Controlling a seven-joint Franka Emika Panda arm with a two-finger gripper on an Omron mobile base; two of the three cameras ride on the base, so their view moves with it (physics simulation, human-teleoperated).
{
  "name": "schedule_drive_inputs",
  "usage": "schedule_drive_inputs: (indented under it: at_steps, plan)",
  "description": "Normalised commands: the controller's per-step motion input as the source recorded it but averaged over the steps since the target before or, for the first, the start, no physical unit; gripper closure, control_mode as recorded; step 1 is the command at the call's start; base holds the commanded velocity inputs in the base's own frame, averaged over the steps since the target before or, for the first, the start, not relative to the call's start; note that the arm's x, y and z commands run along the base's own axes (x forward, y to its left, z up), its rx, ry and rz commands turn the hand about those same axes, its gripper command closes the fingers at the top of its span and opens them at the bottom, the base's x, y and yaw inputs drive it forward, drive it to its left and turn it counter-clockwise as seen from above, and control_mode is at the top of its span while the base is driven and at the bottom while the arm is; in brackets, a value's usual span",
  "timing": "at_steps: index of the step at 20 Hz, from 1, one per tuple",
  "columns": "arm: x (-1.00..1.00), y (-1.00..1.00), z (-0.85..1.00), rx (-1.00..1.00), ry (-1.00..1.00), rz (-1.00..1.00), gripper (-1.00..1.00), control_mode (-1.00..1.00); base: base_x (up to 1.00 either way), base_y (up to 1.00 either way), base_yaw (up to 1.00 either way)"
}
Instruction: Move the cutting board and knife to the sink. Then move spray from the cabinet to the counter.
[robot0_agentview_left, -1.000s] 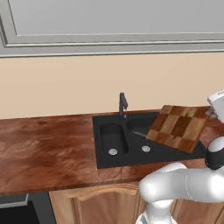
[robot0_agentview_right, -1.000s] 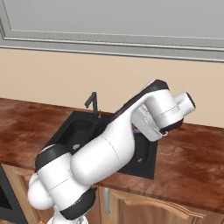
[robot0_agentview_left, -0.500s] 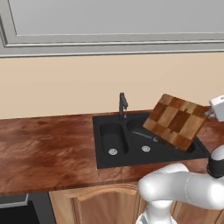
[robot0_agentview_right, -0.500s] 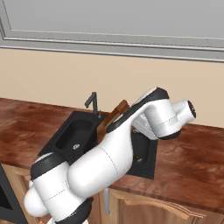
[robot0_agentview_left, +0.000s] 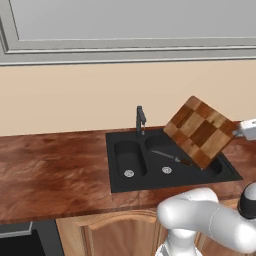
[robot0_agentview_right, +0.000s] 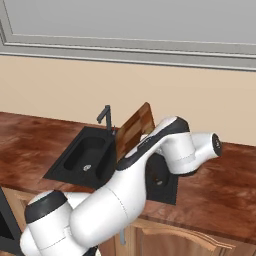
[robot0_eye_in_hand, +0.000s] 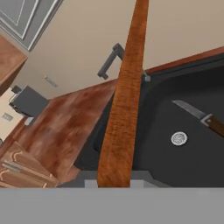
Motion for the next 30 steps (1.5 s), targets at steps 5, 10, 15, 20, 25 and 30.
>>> schedule_drive_inputs:
  at_steps: [5, 10, 15, 20, 25, 30]
  plan:
    - [0.13, 0.06, -0.23, 0.0, -0.12, -0.04, 1.0, -1.0, 0.0, 0.0, 0.0]
    - [0.18, 0.15, -0.36, 0.0, 0.0, 0.0, 1.0, -1.0, 0.0, 0.0, 0.0]
    - [0.19, 0.14, -0.41, 0.0, 0.0, 0.0, 1.0, -1.0, 0.0, 0.0, 0.0]
    - [0.2, 0.0, -0.29, 0.0, 0.0, 0.0, 1.0, -1.0, 0.0, 0.0, 0.0]
    - [0.31, 0.0, -0.27, 0.0, 0.0, 0.0, 1.0, -1.0, 0.0, 0.0, 0.0]
    - [0.37, 0.0, -0.25, 0.0, 0.0, 0.0, 1.0, -1.0, 0.0, 0.0, 0.0]
